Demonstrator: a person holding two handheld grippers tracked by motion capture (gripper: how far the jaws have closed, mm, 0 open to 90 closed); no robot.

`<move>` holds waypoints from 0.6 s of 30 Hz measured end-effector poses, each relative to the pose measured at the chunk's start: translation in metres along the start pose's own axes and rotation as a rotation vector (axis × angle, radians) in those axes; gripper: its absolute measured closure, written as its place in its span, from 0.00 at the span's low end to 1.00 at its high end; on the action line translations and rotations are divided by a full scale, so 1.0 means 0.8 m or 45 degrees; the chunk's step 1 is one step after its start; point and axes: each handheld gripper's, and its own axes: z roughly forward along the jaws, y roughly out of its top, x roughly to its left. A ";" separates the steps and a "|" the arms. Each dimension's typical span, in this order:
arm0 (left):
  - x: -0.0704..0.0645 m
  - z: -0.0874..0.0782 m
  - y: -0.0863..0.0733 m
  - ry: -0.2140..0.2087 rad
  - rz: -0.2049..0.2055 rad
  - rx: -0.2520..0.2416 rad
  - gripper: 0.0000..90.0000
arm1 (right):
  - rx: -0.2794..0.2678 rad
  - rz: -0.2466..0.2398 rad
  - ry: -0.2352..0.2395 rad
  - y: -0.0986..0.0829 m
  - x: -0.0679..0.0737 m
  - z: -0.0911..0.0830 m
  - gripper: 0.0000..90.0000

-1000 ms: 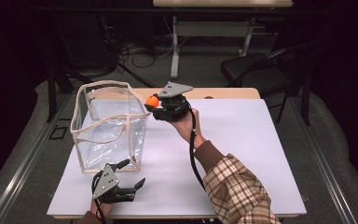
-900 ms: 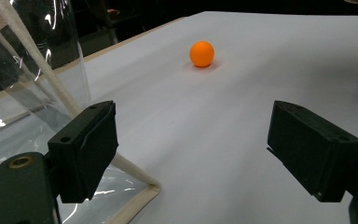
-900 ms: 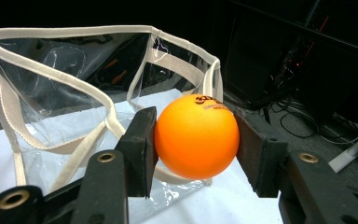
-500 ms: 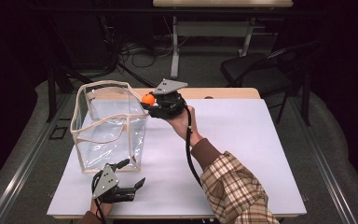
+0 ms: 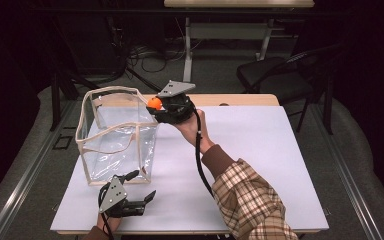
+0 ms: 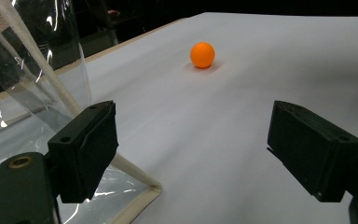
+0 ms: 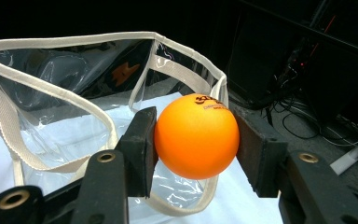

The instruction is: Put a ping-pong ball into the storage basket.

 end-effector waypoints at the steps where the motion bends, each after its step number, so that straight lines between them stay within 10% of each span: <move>1: 0.000 0.000 0.000 0.000 0.000 0.000 0.18 | 0.000 0.000 0.000 0.000 0.000 0.000 0.57; 18: 0.000 0.000 0.000 -0.004 0.000 -0.002 0.18 | 0.043 0.006 0.022 0.014 0.003 0.018 0.57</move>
